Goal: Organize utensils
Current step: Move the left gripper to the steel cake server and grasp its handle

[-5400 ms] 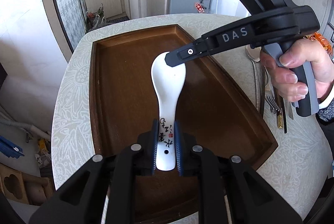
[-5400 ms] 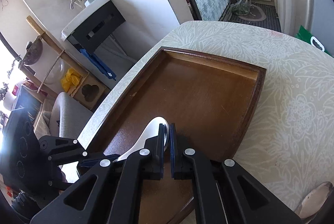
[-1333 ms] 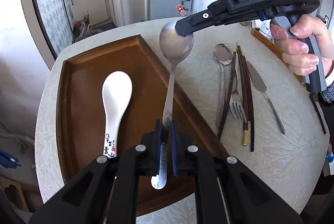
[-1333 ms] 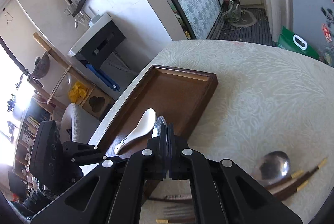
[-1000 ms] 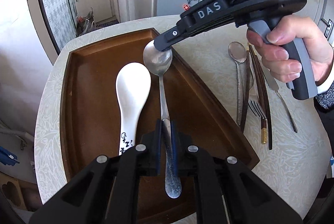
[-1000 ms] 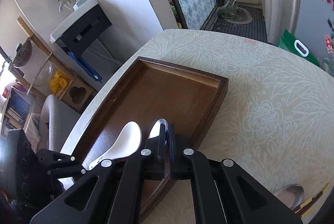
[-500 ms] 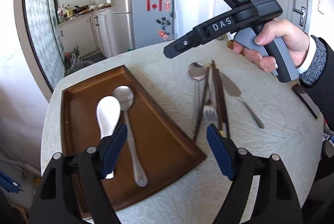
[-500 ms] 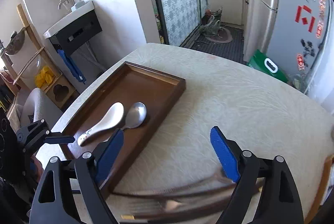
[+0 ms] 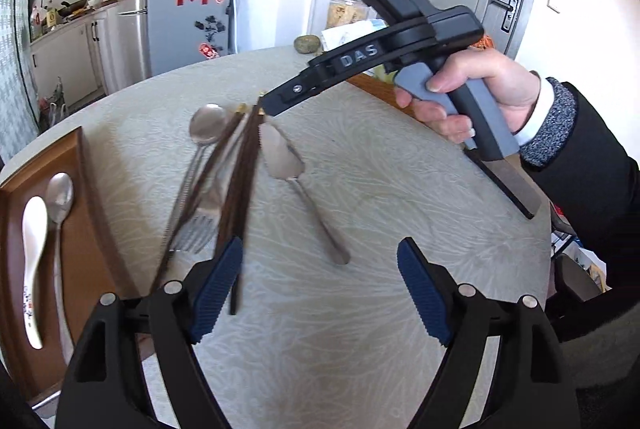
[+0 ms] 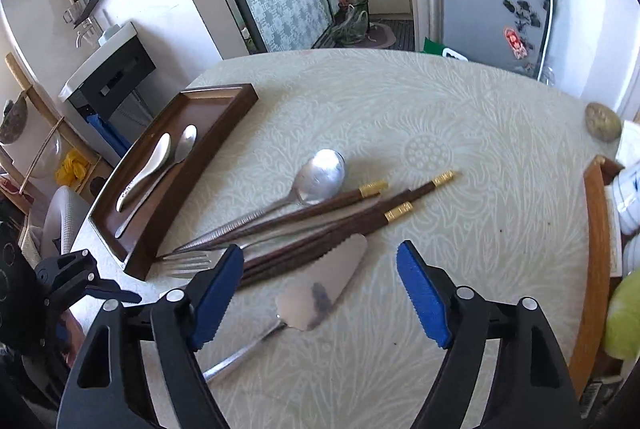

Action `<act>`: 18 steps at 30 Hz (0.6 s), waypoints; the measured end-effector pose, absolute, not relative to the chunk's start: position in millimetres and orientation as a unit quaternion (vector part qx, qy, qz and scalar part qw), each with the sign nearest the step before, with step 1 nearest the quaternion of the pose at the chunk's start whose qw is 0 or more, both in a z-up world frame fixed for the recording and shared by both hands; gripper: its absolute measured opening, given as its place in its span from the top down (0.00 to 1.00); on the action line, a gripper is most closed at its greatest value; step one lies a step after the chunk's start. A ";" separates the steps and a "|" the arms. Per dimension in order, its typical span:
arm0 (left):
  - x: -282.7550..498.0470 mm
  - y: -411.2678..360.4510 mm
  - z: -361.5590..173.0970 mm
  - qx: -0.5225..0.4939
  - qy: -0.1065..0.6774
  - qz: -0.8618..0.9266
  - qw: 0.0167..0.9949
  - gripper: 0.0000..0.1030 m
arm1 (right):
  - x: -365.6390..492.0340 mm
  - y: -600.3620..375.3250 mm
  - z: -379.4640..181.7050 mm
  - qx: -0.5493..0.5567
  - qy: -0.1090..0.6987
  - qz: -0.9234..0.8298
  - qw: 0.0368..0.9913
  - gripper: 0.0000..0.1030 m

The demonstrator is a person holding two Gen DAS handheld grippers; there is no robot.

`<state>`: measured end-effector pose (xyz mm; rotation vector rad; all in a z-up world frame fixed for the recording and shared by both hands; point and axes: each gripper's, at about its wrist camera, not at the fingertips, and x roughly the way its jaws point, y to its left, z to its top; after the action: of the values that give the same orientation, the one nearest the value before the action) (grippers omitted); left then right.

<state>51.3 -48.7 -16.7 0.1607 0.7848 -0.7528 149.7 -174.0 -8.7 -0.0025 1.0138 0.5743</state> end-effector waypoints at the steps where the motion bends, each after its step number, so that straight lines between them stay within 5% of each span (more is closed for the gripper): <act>1: 50.2 -55.7 -18.4 0.084 0.373 -0.360 0.851 0.22 | 149.8 -176.1 -13.4 0.000 0.482 0.272 0.833 0.30; 6: 52.9 -80.5 -31.5 0.097 0.386 -0.356 0.845 0.28 | 158.6 -188.7 -26.5 0.024 0.490 0.268 0.829 0.37; 12: 62.4 -89.7 -44.0 0.092 0.412 -0.339 0.841 0.41 | 176.1 -195.0 -39.0 0.076 0.501 0.291 0.812 0.55; 18: 56.6 -90.5 -40.8 0.096 0.402 -0.348 0.842 0.53 | 177.2 -189.1 -40.0 0.072 0.497 0.299 0.811 0.56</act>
<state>56.6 -90.5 -40.8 0.2024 0.8492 -0.7352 177.2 -189.1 -40.0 0.1537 1.0624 0.6394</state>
